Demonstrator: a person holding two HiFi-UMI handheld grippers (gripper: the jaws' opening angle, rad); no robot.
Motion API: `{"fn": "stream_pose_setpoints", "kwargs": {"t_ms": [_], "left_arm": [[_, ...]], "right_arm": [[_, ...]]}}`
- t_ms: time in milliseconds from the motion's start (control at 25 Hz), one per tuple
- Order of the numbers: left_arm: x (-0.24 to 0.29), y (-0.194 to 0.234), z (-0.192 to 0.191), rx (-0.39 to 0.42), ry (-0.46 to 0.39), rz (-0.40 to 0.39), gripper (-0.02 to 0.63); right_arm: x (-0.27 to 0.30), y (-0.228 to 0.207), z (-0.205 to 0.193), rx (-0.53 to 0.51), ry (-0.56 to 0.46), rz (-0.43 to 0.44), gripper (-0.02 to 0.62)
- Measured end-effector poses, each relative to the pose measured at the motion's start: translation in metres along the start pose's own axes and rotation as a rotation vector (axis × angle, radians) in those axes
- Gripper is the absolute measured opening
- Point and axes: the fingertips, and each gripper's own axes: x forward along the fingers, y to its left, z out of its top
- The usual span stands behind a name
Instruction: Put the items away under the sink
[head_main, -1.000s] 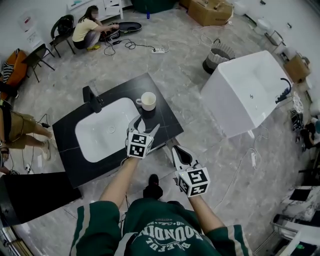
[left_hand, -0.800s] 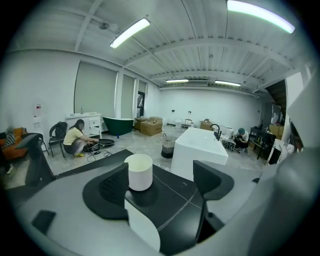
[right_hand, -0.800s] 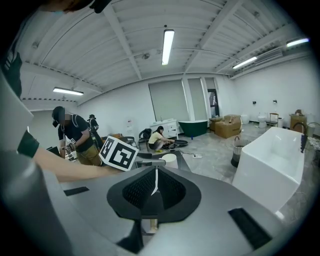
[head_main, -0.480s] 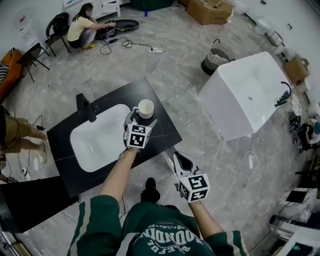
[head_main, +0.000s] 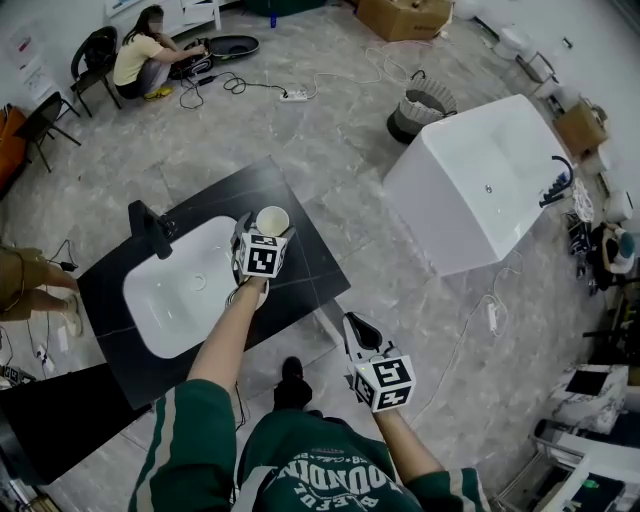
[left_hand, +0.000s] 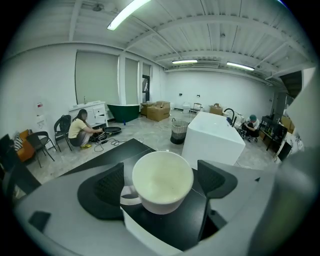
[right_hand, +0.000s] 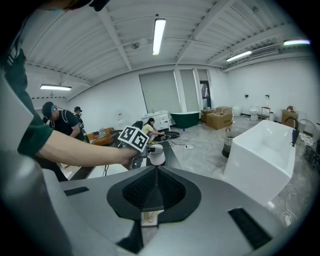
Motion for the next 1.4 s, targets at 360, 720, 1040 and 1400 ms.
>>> {"fn": "stream_pose_setpoints", "kwargs": {"t_ms": [360,720,1040,1400], "left_arm": [[0.010,-0.004,-0.009,0.070,0.087,-0.006,0.419],[-0.012,-0.020,-0.009,0.099,0.062,-0.002,0.416],[-0.063,-0.057,-0.002,0.125,0.010,-0.036,0.416],[-0.145,-0.118,-0.017,0.144,-0.017,-0.090,0.416]], "right_arm": [[-0.012,-0.017,-0.013,0.028,0.010,-0.028,0.043],[-0.034,-0.018,-0.025,0.040,0.001,-0.032,0.044],[-0.056,0.000,-0.035,0.028,-0.025,0.004,0.044],[-0.107,0.028,-0.057,0.033,-0.052,0.037,0.044]]}}
